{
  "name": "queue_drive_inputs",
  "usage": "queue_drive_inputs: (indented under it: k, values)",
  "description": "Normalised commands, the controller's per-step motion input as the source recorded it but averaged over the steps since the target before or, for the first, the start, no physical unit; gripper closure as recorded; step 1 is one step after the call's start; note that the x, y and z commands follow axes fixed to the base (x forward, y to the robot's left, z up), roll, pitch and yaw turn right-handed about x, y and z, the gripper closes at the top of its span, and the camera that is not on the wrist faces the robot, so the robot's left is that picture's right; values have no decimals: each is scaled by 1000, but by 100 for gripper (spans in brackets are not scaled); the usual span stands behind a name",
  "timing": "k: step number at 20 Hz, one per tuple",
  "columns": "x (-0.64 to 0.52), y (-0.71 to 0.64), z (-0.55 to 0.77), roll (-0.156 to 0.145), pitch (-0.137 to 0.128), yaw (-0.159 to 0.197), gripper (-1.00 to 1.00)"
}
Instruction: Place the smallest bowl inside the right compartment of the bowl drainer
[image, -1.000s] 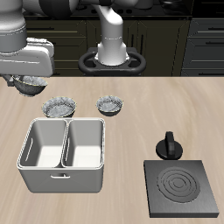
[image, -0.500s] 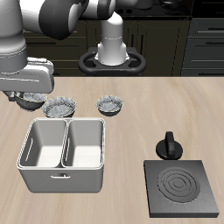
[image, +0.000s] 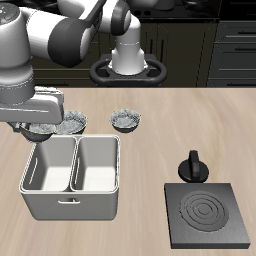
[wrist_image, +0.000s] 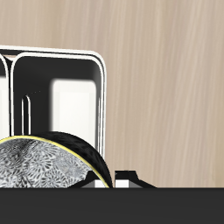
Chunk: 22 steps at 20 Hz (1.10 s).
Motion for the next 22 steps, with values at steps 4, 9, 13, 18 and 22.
queue_drive_inputs:
  k: [4, 9, 13, 18, 22]
  values:
    - [47, -100, -211, -25, 19, 11, 100]
    - [7, -79, -200, -28, 27, 5, 100]
    - [-88, 44, -163, 1, 10, 13, -100]
    - [-87, 61, -45, 27, -9, 9, -100]
    - [-158, 113, 21, 16, -13, -2, -100]
